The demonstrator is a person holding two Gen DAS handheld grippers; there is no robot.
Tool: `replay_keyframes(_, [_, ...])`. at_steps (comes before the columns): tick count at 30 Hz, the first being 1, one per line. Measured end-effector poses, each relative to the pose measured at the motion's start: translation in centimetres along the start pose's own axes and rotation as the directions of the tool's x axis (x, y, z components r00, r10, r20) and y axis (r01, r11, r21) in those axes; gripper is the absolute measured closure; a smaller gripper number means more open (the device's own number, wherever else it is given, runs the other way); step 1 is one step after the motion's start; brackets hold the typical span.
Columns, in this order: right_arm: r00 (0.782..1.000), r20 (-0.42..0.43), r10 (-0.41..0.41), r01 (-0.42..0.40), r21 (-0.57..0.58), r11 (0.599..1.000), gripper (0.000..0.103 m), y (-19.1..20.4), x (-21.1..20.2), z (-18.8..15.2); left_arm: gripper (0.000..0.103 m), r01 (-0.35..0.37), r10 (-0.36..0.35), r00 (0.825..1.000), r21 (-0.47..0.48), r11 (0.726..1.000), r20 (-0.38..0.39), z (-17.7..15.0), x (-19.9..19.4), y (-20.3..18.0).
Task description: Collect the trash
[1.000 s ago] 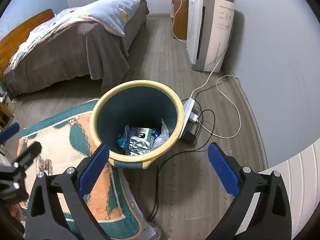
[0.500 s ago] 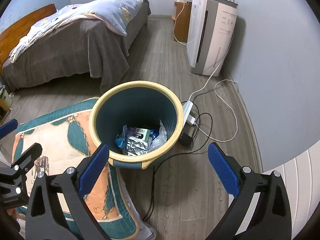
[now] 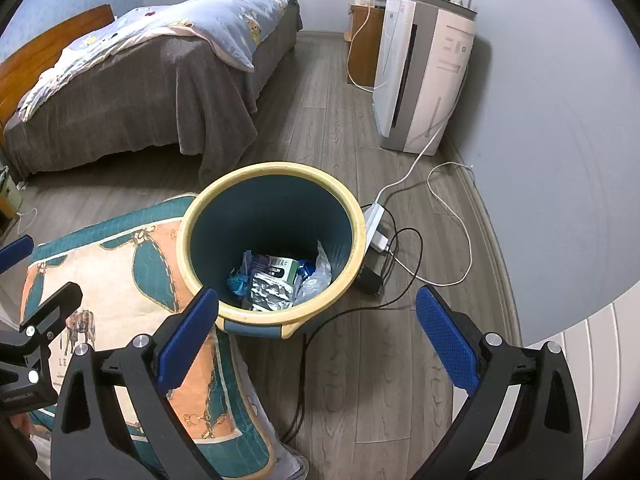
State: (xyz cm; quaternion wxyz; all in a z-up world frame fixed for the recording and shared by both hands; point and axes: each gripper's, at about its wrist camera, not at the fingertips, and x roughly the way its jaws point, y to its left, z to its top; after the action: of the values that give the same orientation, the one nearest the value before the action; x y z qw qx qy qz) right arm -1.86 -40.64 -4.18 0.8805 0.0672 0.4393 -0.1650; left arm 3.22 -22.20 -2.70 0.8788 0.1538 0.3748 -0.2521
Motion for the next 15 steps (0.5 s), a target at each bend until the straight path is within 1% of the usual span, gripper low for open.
replay_keyframes(6, [1.0,0.001,-0.006,0.006,-0.008,1.0,0.006,-0.08,0.01,-0.04,0.005,-0.004,0.004,1.0,-0.005,1.0,0.012,0.16,-0.16,-0.04])
replay_keyframes(15, [1.0,-0.001,-0.008,0.008,-0.011,1.0,0.006,0.11,-0.01,-0.04,0.005,-0.004,0.004,1.0,-0.008,1.0,0.008,0.2,-0.04,-0.09])
